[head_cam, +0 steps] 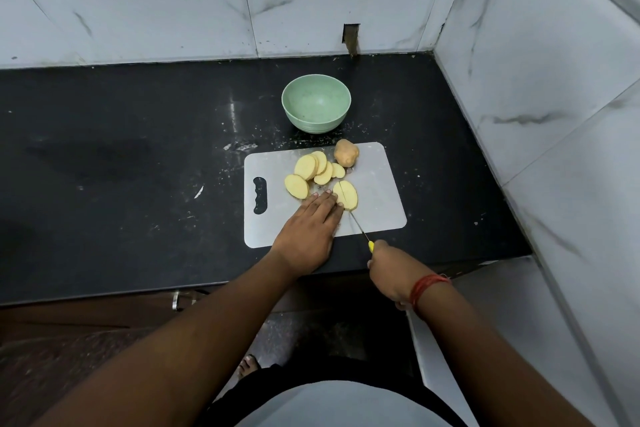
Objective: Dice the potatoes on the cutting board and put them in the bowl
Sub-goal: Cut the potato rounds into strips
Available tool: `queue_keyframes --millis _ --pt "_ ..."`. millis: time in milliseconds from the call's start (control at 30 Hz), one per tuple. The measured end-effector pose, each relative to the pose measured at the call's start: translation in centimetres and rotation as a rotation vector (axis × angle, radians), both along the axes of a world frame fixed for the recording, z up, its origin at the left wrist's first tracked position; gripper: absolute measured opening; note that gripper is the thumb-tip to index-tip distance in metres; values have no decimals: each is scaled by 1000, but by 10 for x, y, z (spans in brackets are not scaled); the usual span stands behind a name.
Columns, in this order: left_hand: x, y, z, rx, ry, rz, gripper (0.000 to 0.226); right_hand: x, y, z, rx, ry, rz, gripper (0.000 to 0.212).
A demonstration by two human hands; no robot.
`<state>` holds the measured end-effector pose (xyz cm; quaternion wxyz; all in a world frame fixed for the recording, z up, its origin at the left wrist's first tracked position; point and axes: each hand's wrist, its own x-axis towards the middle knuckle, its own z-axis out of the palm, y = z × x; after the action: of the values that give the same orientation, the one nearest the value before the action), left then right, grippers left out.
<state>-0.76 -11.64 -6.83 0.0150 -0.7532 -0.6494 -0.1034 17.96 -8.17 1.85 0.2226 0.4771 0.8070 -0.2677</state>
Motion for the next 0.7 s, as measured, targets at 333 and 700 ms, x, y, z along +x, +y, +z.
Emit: queue_keyframes --millis 333,700 --pt "0 -2 -4 15 -59 20 52 -6 4 19 -3 137 -167 11" --pt "-2 -2 -5 63 -88 24 48 -43 18 12 20 145 -218 17"
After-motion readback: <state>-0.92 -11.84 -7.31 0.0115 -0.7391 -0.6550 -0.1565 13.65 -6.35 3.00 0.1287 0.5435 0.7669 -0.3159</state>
